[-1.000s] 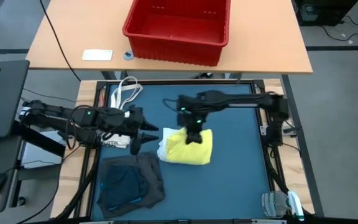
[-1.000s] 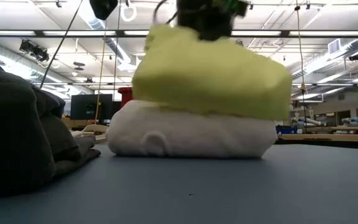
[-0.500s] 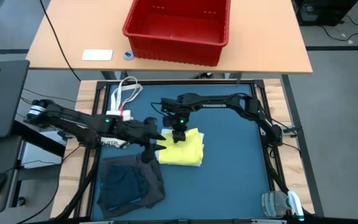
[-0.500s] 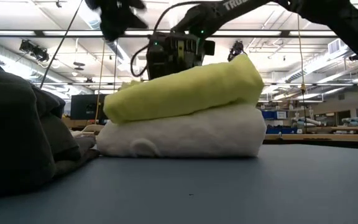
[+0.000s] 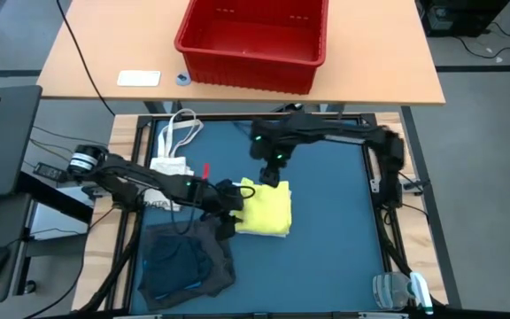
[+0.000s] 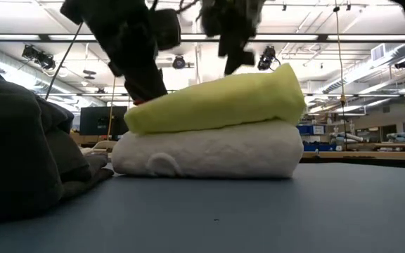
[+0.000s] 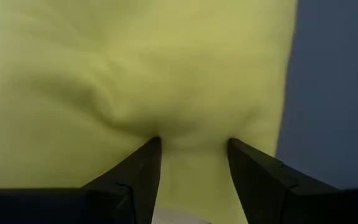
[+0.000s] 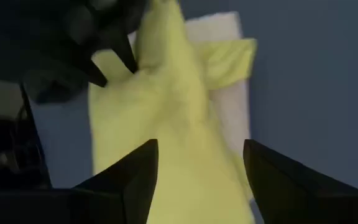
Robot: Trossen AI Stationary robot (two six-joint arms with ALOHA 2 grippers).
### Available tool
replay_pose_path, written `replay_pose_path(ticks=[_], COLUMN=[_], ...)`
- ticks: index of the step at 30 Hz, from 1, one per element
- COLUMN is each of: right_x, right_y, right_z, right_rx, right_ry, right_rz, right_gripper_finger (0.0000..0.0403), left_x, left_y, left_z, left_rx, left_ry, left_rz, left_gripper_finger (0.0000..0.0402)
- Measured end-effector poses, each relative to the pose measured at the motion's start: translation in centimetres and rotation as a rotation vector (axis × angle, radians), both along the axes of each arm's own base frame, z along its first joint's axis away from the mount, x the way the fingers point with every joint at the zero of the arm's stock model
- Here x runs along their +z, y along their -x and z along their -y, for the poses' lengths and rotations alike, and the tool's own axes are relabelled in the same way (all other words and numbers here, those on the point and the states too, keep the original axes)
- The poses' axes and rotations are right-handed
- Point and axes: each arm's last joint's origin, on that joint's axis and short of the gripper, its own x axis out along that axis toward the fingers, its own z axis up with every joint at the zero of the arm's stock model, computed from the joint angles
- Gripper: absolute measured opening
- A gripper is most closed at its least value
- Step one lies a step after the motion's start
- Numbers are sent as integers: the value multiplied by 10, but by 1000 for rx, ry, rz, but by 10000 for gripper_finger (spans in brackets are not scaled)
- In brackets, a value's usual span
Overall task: Fold laundry
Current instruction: Stack the yellow shirt on top of the white shirt, then put the folded shirts into the red bin
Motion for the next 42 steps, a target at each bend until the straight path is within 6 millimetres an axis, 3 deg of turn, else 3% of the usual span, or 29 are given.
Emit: replay_pose_path(ticks=[4, 7, 12, 18, 23, 27, 33, 38, 42], right_x=[38, 36, -19, -109, -137, -120, -40, -2, 11], right_y=[21, 25, 22, 31, 43, 49, 61, 77, 85], right_z=[-23, -48, -77, -90, -90, -89, -79, -35, 10], right_rx=[-68, -97, -231, -360, -401, -370, -390, -468, -443], right_ry=[55, 87, 110, 147, 111, 78, 61, 225, 427], right_rz=[93, 164, 257, 278, 343, 368, 618, 737, 713], right_gripper_finger=[231, 203, 142, 87, 65, 67, 84, 100, 122], left_x=[-6, -5, 5, 2, -11, 1, 73, 115, 120], left_y=[-3, -2, 6, 9, 2, 7, 33, 53, 61], left_z=[-4, -6, -9, -10, -15, -25, -46, -92, -149], left_rx=[6, 1, -6, -45, -65, -34, -41, 54, 205], left_ry=[6, 4, 0, -35, -27, 27, -28, -214, -347], left_rz=[-20, -19, -27, -68, -98, -106, 0, 162, 204], left_gripper_finger=[192, 192, 192, 192, 192, 192, 192, 192, 192])
